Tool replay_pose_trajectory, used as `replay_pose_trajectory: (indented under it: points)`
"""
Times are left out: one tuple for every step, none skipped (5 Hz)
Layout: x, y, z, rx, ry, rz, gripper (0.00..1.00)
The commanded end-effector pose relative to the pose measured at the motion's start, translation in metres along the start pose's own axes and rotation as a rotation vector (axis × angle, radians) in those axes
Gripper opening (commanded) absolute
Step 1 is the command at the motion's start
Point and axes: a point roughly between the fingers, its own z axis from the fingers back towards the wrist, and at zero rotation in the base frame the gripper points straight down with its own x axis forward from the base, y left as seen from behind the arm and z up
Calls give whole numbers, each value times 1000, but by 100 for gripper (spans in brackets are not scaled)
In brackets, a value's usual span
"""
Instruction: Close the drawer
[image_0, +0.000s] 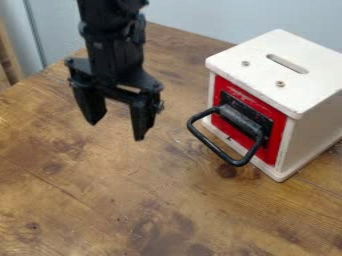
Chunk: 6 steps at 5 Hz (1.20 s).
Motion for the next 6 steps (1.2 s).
replay_pose_trajectory:
  points:
    - [14, 6, 30, -8, -94, 10, 100]
    - [12, 8, 23, -1, -77, 34, 100]
    - [10, 10, 17, 10, -56, 74, 100]
    - [5, 13, 14, 4, -36, 7, 100]
    - [0, 16, 10, -10, -35, -70, 100]
    - [-1, 17, 2, -1, -49, -14, 100]
